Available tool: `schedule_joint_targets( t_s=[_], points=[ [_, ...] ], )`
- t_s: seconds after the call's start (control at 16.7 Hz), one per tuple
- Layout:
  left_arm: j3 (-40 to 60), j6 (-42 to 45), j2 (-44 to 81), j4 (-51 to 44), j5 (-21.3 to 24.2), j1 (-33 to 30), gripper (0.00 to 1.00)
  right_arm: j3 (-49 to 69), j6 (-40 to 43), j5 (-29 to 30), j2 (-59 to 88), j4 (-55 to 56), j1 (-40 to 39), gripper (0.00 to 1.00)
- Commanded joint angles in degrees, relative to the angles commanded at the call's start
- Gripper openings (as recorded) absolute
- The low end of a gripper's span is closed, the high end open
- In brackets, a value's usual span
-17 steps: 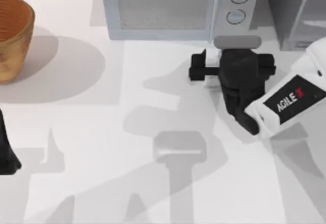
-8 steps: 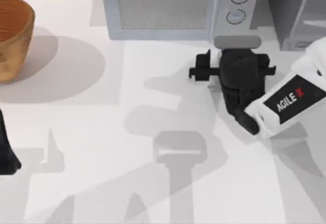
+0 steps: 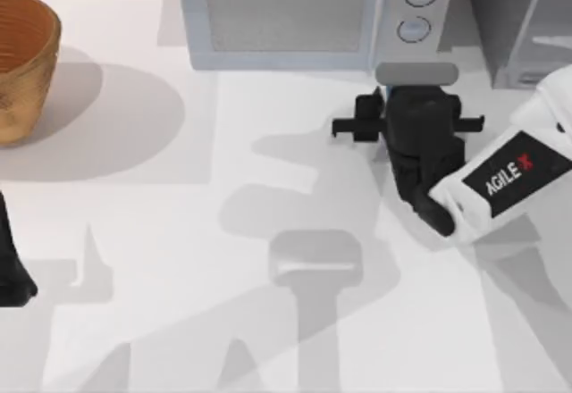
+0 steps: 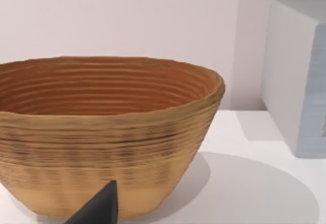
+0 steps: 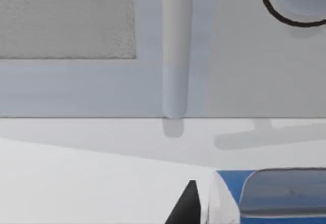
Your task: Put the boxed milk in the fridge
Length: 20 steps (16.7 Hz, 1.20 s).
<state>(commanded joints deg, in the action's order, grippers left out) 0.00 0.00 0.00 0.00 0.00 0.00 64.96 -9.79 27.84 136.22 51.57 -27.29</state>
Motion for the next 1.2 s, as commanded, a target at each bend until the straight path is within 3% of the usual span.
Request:
schedule_joint_targets(
  t_s=[0.72,1.2],
  points=[
    [0.00,0.00,0.00,0.00,0.00,0.00,1.00,0.58,2.05,-0.95,-1.25,-1.12,-1.89,0.00],
    [0.00,0.00,0.00,0.00,0.00,0.00,1.00,5.43,5.36,-1.01,-17.52,-23.02,-3.10,0.00]
  ],
)
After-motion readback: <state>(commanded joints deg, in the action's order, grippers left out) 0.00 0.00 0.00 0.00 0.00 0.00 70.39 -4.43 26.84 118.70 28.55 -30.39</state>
